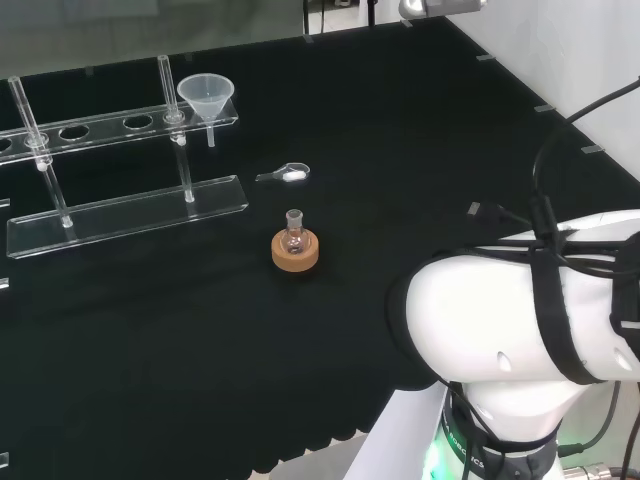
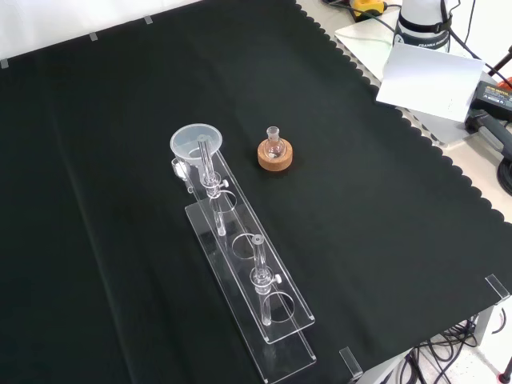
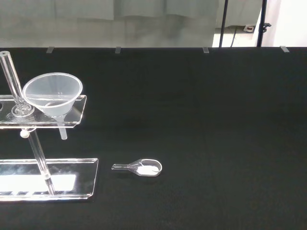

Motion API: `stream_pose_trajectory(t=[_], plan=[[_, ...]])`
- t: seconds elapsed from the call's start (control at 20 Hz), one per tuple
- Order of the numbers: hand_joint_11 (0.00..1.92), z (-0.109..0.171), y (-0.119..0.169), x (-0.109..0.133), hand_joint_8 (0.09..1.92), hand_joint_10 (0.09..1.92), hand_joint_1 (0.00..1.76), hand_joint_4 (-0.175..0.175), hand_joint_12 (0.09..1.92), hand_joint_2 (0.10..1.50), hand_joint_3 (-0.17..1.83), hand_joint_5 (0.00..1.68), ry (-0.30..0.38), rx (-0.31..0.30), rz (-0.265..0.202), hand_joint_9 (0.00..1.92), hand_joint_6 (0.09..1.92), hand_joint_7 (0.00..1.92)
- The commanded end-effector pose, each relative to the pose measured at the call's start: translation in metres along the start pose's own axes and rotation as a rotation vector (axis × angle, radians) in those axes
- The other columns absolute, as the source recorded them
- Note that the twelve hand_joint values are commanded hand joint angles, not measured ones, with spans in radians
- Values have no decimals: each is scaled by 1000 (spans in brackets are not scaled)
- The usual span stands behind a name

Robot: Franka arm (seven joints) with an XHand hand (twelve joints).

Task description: Pick up the funnel from the transparent funnel stand.

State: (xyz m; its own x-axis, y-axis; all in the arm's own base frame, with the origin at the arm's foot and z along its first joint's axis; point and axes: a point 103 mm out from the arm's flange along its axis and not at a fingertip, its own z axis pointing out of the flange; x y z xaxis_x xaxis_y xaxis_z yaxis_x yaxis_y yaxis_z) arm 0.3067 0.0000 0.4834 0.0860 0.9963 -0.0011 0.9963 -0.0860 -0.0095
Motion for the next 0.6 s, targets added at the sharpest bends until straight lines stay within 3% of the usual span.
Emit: stream_pose_trajectory(t=[0.05,0.3,0.4,0.6], plan=[[149,0,0,0,408,541,66,26,1340,1159,355,247,-13,-9,-4,172,87,0],[142,0,1,25,372,567,1,36,1333,1228,375,254,-42,-10,-8,141,87,0],[142,1,3,3,371,568,0,36,1333,1230,375,255,-17,-11,-13,139,87,0],[140,2,6,5,368,571,0,36,1333,1230,373,255,-38,-2,6,138,87,0]])
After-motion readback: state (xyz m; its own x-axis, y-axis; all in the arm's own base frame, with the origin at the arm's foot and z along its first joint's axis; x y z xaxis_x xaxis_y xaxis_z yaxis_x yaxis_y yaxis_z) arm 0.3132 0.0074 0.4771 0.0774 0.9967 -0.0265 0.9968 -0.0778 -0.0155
